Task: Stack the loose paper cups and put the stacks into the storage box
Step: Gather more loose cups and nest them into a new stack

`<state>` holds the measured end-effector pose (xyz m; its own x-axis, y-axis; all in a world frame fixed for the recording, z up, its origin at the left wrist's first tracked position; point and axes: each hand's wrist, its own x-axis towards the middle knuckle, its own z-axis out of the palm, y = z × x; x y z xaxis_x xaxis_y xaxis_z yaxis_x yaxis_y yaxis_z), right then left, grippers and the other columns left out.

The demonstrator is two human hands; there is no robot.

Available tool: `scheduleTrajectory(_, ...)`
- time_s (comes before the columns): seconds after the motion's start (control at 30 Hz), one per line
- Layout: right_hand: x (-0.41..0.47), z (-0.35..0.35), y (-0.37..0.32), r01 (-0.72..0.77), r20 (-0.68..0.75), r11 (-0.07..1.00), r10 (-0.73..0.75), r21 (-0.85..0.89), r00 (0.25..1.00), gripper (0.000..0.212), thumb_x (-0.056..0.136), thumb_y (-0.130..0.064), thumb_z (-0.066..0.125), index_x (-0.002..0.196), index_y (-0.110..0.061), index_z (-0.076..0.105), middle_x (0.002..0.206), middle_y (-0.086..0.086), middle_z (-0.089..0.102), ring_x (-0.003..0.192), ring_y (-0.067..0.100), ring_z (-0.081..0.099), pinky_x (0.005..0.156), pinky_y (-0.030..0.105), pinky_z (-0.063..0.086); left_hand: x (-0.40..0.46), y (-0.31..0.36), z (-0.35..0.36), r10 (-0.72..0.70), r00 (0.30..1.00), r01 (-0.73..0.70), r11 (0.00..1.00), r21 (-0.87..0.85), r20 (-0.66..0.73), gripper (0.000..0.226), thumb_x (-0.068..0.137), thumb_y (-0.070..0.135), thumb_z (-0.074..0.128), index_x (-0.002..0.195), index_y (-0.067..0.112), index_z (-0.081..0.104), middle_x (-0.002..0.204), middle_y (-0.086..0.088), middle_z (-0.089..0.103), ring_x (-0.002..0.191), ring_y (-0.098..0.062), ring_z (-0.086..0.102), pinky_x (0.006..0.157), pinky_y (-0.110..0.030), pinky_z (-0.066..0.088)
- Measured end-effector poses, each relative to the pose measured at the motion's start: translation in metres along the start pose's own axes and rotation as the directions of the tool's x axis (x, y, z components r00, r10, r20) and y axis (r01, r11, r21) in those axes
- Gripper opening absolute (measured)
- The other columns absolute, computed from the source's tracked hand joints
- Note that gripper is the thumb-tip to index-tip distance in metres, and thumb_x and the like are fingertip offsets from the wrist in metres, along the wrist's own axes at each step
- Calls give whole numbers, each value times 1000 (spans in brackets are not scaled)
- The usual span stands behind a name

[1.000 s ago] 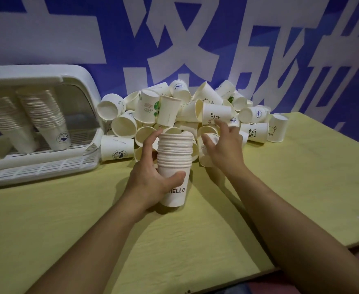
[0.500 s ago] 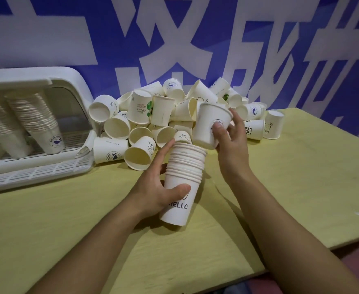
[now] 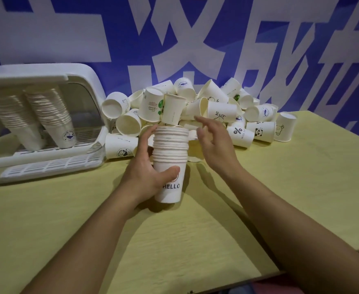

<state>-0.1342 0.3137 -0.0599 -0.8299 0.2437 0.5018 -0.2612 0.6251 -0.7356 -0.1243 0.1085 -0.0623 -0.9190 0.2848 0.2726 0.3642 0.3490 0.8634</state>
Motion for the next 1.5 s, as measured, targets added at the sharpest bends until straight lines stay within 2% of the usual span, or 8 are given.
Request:
scheduleTrajectory(0.17, 2, 21, 18, 38, 223, 911, 60, -411, 973, 41, 89, -50, 62, 127, -35, 58, 145, 2, 43, 136, 28, 34, 109, 44, 33, 0, -4, -6, -32, 999, 32, 999, 32, 1, 105, 75, 21, 85, 134, 74, 16, 115, 15, 62, 98, -12, 68, 91, -50, 57)
scheduleTrajectory(0.33, 0, 15, 18, -11, 29, 967, 19, -256, 999, 33, 82, -37, 73, 108, -34, 53, 128, -4, 41, 123, 17, 41, 101, 35, 44, -1, -1, -5, -40, 999, 39, 996, 86, 11, 108, 73, 28, 85, 139, 74, 12, 116, 21, 62, 100, -13, 68, 93, -50, 56)
scheduleTrajectory(0.5, 0, -20, 0, 96, -290, 961, -18, 259, 957, 43, 85, -26, 69, 123, -35, 52, 125, -3, 44, 119, 15, 51, 93, 44, 55, -8, 10, -4, 30, 999, -34, 962, 273, 18, 121, 69, 45, 83, 144, 69, -9, 129, 16, 57, 111, -22, 64, 95, -47, 52)
scheduleTrajectory(0.73, -10, -29, -14, 163, -175, 809, -75, 565, 982, 44, 87, -37, 62, 127, -23, 57, 132, 1, 61, 121, 25, 58, 86, 48, 57, -11, 13, -1, 130, 990, -140, 877, 460, 54, 129, 69, 52, 83, 145, 62, -21, 152, 12, 48, 117, -23, 63, 95, -42, 51)
scheduleTrajectory(1.03, -22, -7, -38, 265, 243, 956, -288, 125, 926, 61, 89, -59, 47, 139, -26, 53, 136, -8, 55, 125, 6, 49, 103, 30, 41, -13, 10, -6, 128, 987, -157, 879, 451, 95, 129, 70, 46, 85, 145, 65, -18, 144, 3, 54, 106, -22, 65, 91, -43, 54)
scheduleTrajectory(1.27, -15, 5, -53, 22, 368, 960, -128, 280, 921, 66, 90, -70, 33, 143, -33, 47, 139, -9, 55, 125, 5, 52, 102, 34, 45, -7, 6, -22, 117, 993, -112, 979, 168, -25, 102, 68, 44, 89, 133, 73, 16, 124, 18, 56, 101, -6, 63, 79, -30, 55)
scheduleTrajectory(1.37, -7, 15, -51, 18, 177, 971, -61, 237, 982, 36, 101, -41, 47, 136, -38, 52, 125, -12, 58, 108, 1, 56, 92, 32, 51, -5, -8, -50, 67, 988, -67, 998, 5, -139, 98, 69, 33, 92, 127, 73, 23, 121, 22, 58, 102, 0, 62, 79, -25, 51)
scheduleTrajectory(1.5, 8, 37, -36, 274, 390, 946, -190, -171, 901, 68, 83, 2, 56, 137, -39, 51, 141, -4, 46, 125, 15, 44, 111, 30, 35, -5, -30, -73, -32, 984, 8, 991, -136, -173, 108, 64, 15, 93, 132, 63, 24, 114, 34, 61, 99, 9, 64, 80, -20, 49)
